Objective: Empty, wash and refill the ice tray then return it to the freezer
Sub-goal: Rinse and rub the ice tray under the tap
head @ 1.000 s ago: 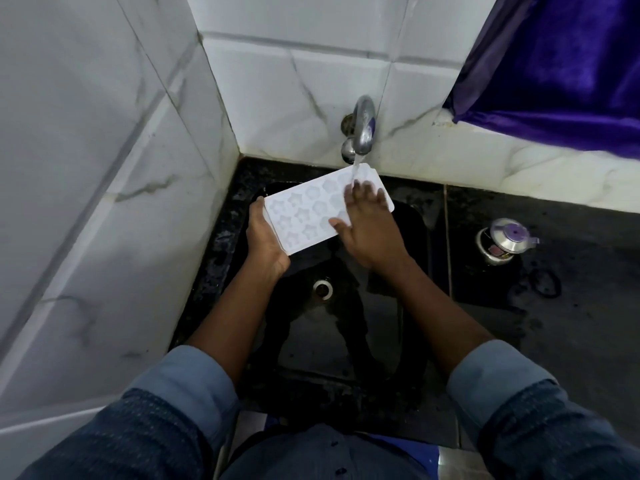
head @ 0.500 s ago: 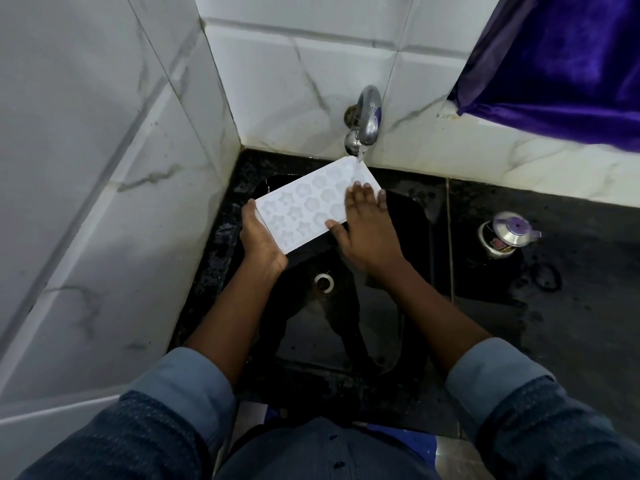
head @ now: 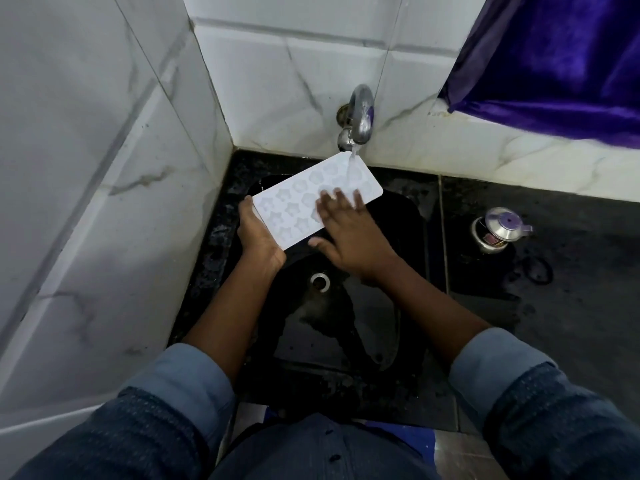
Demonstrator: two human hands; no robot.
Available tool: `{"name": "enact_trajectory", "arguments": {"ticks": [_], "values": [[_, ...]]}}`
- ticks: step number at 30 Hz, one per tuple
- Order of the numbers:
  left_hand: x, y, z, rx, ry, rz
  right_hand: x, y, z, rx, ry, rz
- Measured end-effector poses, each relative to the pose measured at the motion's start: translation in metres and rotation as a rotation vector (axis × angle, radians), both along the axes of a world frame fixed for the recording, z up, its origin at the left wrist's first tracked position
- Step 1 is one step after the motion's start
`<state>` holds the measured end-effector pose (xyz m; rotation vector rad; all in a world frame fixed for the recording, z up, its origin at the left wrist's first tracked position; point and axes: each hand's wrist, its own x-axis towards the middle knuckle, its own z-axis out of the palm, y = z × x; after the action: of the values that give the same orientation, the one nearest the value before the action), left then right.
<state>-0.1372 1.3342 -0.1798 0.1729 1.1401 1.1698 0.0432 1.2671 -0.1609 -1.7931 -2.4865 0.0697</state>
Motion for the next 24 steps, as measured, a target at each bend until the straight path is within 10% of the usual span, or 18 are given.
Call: {"name": "enact_trajectory", "arguments": {"ticks": [3, 8, 14, 20, 24], "values": [[0.002, -0.003, 0.004, -0.015, 0.020, -0.011, 0.004, 0.005, -0.001, -0.008, -0.001, 0.134], [0.006, -0.004, 0.011, 0.001, 0.038, -0.017, 0.015, 0.023, 0.004, -0.045, 0.080, -0.254], [0.009, -0.006, 0.015, -0.021, 0.048, -0.027, -0.004, 0.018, 0.005, -0.036, 0.002, 0.198], [0.022, -0.010, 0.029, -0.033, 0.109, -0.047, 0.004, 0.032, 0.018, -0.096, 0.116, -0.211], [0.026, -0.012, 0.025, -0.043, 0.095, -0.036, -0.007, 0.023, 0.014, -0.131, 0.044, 0.136]]}}
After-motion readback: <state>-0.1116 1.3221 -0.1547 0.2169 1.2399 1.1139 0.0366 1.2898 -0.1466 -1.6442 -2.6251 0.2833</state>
